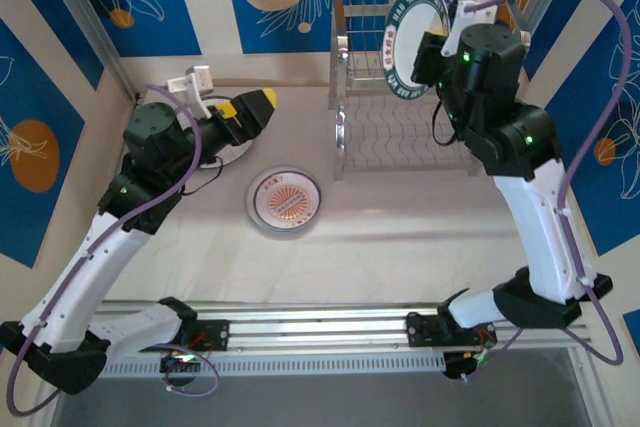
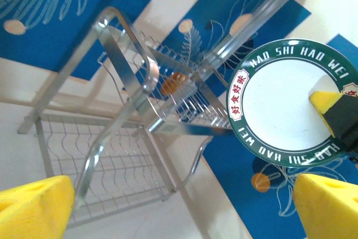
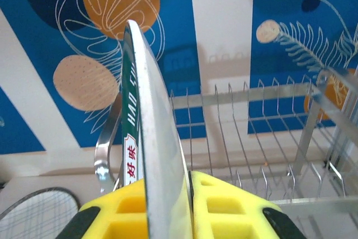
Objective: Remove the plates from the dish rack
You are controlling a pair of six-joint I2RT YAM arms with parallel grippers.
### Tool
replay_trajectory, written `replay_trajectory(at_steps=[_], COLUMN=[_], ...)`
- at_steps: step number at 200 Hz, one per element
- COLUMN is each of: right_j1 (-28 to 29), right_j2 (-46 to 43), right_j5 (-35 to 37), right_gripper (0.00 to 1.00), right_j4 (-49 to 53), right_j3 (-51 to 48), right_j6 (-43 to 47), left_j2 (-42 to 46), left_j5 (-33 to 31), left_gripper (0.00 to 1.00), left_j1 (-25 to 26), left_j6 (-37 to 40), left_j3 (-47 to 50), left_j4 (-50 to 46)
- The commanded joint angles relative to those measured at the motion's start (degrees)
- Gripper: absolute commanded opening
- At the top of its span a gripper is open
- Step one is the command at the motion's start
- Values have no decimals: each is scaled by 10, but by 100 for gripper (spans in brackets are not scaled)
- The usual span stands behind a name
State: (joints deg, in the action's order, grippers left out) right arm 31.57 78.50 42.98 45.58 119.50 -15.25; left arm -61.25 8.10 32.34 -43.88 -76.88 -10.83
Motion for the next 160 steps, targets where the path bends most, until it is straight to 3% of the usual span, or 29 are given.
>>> replay_trajectory(at_steps=[1, 115, 160], right_j1=[7, 11, -38], right_j2=[-43, -166, -181], right_j5=[-28, -188, -327], right_gripper=[0, 0, 0], right_j4=[13, 31, 1], right_j3=[-30, -214, -278], right_j6=[-64, -231, -280], left_j2=[-7, -63, -63], left_j5=[19, 61, 74], left_gripper=[100, 99, 100], left_j1=[25, 115, 116], left_j6=[-12, -109, -143], left_j3=[-4, 90, 124], left_j4=[24, 111, 118])
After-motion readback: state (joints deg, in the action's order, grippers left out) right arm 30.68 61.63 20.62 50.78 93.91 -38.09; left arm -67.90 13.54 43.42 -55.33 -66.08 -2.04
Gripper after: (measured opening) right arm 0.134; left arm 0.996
